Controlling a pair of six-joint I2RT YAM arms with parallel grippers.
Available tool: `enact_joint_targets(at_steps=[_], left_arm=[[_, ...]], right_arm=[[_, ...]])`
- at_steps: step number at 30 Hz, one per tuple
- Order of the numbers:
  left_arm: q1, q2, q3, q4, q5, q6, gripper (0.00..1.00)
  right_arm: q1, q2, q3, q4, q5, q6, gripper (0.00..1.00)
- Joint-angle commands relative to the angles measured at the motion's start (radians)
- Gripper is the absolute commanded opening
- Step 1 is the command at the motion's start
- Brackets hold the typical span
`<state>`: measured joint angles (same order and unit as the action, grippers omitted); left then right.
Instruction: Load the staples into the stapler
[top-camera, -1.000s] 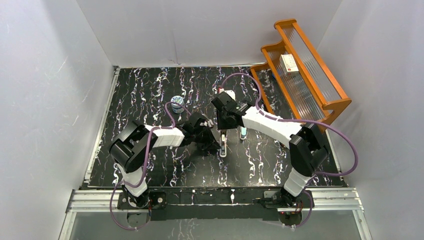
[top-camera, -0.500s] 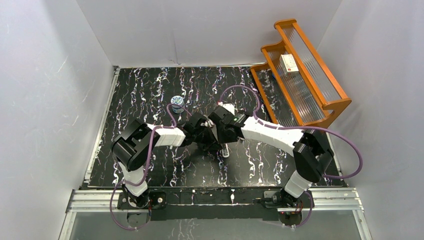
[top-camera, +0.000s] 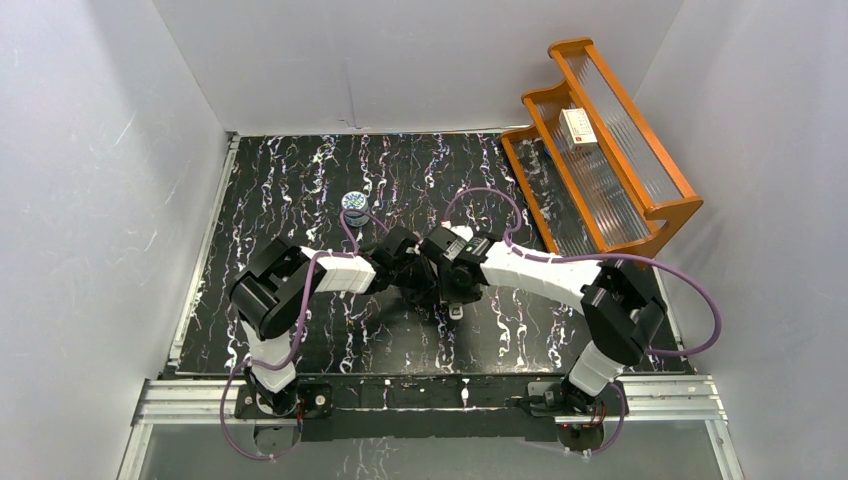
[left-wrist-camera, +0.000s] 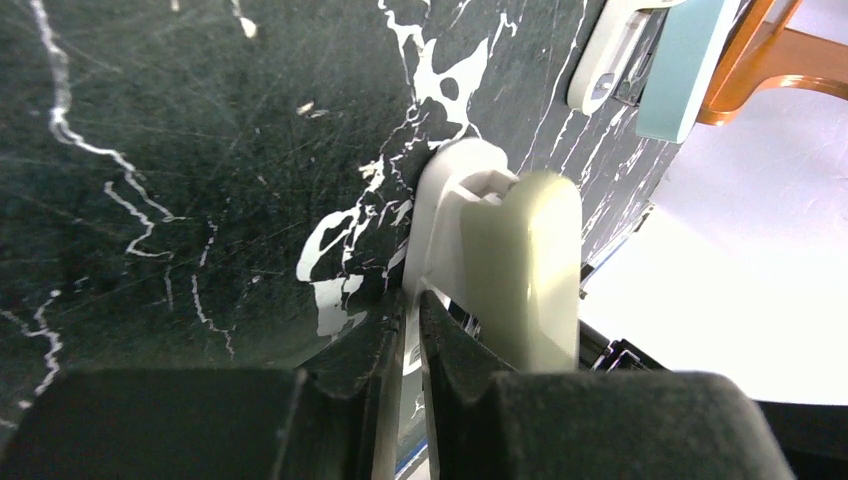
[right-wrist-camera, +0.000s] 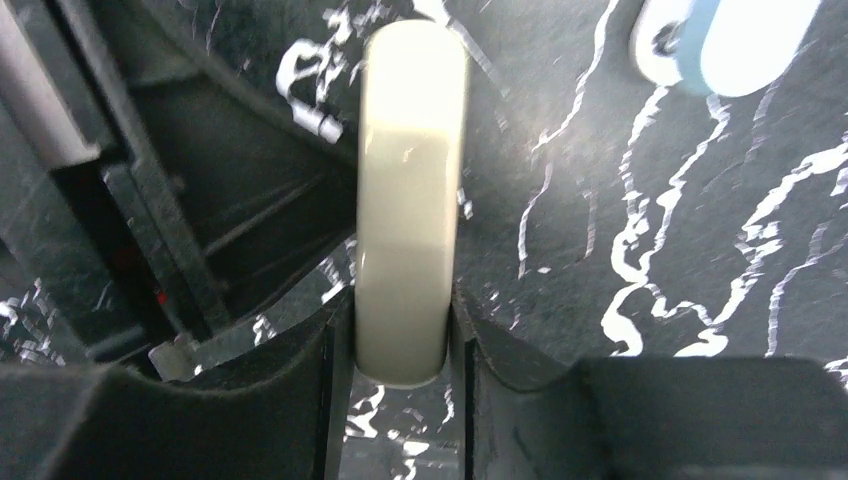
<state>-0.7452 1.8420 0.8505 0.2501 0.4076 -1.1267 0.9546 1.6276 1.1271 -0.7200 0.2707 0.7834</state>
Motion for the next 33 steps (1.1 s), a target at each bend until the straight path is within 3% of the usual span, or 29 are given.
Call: enact_joint_targets(at_steps=[1, 7, 10, 20, 27, 33], left_arm=[[-0.027, 0.013, -0.028, -0.064, -0.079, 0.026, 0.13], [-0.026, 0.004, -0.043, -0.057, -0.078, 0.026, 0.15], [-0.026, -0.003, -0.044, -0.063, -0.087, 0.031, 0.15], [-0.026, -0.021, -0.038, -0.084, -0.101, 0.053, 0.15], [-0.026, -0.027, -0.028, -0.109, -0.108, 0.074, 0.07], [-0.025, -0.146, -0.044, -0.173, -0.228, 0.108, 0.05]], right_arm=[[0.039, -0.017, 0.014, -0.012, -0.11, 0.024, 0.5], [0.039, -0.047, 0.079, -0.058, -0.053, 0.003, 0.67], [0.039, -0.068, 0.075, -0.065, -0.026, 0.004, 0.68], [0.038, -0.05, 0.039, -0.09, -0.014, 0.032, 0.44], [0.036, 0.001, -0.035, -0.054, -0.015, 0.016, 0.36], [0.034, 0.023, -0.09, -0.024, -0.053, 0.02, 0.33]])
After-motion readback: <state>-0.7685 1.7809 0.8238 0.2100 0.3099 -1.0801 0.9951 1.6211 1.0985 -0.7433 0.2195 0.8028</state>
